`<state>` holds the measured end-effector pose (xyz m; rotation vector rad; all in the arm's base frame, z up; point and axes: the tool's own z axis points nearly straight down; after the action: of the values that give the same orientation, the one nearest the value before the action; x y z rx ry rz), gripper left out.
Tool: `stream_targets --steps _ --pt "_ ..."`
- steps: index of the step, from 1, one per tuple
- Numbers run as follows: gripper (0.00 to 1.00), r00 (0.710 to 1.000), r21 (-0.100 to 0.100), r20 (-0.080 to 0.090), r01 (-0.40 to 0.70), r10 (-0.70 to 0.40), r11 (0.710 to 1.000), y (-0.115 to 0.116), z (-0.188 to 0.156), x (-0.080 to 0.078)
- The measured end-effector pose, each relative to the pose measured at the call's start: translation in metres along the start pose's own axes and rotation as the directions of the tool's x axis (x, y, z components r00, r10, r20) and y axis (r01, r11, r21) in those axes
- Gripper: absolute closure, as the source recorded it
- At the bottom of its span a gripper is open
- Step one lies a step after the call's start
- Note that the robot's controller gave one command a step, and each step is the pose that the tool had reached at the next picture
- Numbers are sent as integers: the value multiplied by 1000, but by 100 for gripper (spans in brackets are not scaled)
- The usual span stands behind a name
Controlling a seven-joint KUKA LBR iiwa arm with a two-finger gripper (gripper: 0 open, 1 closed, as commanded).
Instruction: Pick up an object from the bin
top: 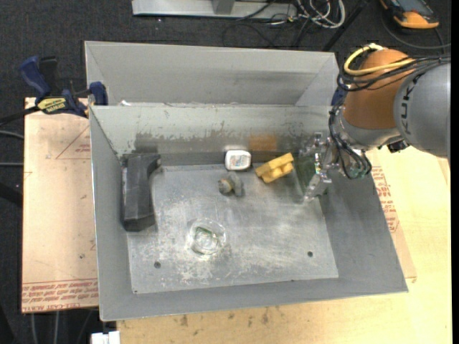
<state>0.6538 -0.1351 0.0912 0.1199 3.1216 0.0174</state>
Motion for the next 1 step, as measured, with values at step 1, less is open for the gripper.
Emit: stream_targets --steps 1 --pt "100 1000 0 0 0 0 1000 0 0 0"
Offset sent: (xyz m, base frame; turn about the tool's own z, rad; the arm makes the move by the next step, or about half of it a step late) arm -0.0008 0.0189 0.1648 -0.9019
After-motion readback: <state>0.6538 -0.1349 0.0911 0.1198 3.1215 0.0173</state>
